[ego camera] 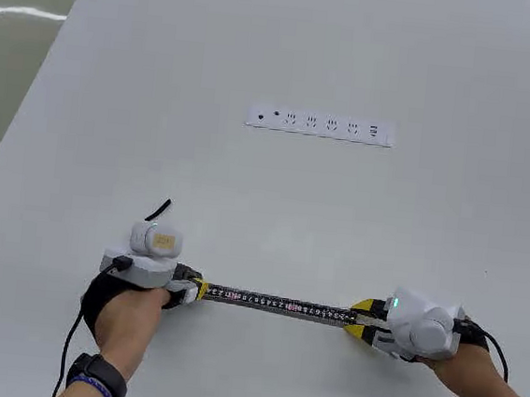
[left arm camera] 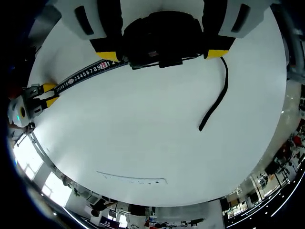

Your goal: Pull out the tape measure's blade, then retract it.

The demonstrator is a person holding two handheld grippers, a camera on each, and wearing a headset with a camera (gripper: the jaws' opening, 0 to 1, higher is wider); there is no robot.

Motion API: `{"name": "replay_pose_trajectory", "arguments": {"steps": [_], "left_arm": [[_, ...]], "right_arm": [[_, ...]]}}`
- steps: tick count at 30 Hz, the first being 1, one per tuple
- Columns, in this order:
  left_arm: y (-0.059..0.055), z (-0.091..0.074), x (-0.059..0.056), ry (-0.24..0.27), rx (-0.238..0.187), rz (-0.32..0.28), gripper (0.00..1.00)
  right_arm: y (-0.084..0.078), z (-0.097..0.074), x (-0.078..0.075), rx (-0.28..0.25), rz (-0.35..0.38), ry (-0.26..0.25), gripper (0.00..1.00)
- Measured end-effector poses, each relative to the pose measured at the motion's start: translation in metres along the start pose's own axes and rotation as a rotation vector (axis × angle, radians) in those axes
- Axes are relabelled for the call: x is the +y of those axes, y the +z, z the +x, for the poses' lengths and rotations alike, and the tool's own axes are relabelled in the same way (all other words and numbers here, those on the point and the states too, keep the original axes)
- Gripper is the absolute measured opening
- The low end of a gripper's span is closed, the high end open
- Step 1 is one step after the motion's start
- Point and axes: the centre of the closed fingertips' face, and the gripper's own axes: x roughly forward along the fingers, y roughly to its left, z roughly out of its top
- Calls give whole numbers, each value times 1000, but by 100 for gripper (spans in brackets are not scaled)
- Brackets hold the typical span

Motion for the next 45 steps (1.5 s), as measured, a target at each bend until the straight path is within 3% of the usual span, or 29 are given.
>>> {"name": "replay_pose_trajectory", "arguments": {"steps": [13,45], "left_arm": [[0,0,2,27,-4,15,64],[1,-1,2,25,-11,11,64]], "right_arm": [[17,14,6,-18,-20,14,14],[42,34,15,-46,-45,20,14]]}}
